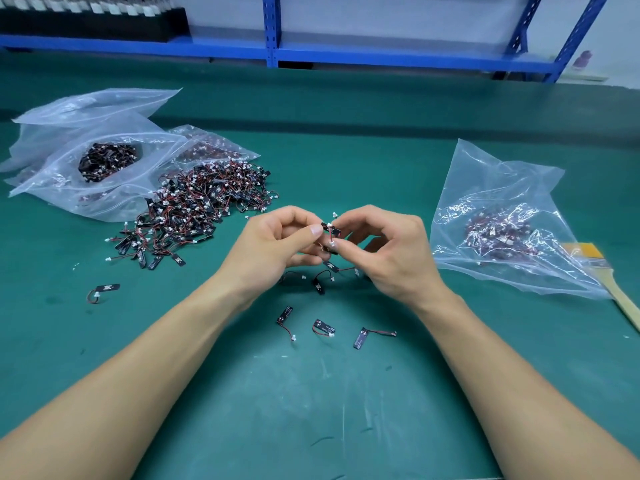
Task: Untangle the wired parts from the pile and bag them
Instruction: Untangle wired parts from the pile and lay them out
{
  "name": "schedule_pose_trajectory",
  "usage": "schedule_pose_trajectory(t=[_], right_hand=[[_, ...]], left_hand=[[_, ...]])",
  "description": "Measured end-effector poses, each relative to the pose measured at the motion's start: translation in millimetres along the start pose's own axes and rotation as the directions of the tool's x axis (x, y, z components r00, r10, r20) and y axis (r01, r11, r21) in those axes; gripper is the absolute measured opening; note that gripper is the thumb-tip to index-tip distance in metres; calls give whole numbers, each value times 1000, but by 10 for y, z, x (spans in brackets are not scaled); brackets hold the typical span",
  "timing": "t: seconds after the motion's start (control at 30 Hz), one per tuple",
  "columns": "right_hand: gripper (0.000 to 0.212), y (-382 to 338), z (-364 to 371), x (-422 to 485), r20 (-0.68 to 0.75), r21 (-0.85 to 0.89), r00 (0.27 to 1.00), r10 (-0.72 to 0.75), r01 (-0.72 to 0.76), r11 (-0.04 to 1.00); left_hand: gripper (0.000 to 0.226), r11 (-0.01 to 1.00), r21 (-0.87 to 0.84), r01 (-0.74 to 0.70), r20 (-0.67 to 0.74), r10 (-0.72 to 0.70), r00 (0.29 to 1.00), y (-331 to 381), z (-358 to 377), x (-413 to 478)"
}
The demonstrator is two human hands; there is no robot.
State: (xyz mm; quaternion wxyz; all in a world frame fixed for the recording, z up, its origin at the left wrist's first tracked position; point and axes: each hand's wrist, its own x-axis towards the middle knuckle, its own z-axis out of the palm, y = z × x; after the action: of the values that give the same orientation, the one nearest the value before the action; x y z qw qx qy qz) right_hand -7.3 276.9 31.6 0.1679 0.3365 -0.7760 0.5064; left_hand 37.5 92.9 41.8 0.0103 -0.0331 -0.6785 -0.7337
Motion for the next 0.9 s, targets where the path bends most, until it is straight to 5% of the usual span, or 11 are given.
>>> schedule_pose_trajectory(t=[0.33, 0.5, 0.63, 0.9], right_hand=[[20, 5, -94, 26, -19, 198, 979, 205, -198, 960], [16, 40, -383, 76, 193, 224, 944, 269, -309, 924], [15, 38, -594, 72, 455, 147, 840, 297, -400, 905], [19, 14, -827, 48, 701, -110, 575, 422, -498, 860]], left_hand=[[10, 991, 103, -87, -146, 102, 984, -1, -161, 72], [13, 936, 342, -86, -401, 228, 887, -69, -616, 244], [7, 744, 668, 5, -412, 364, 835, -190, -937, 305], [15, 541, 841, -17, -307, 502, 809, -173, -933, 298]])
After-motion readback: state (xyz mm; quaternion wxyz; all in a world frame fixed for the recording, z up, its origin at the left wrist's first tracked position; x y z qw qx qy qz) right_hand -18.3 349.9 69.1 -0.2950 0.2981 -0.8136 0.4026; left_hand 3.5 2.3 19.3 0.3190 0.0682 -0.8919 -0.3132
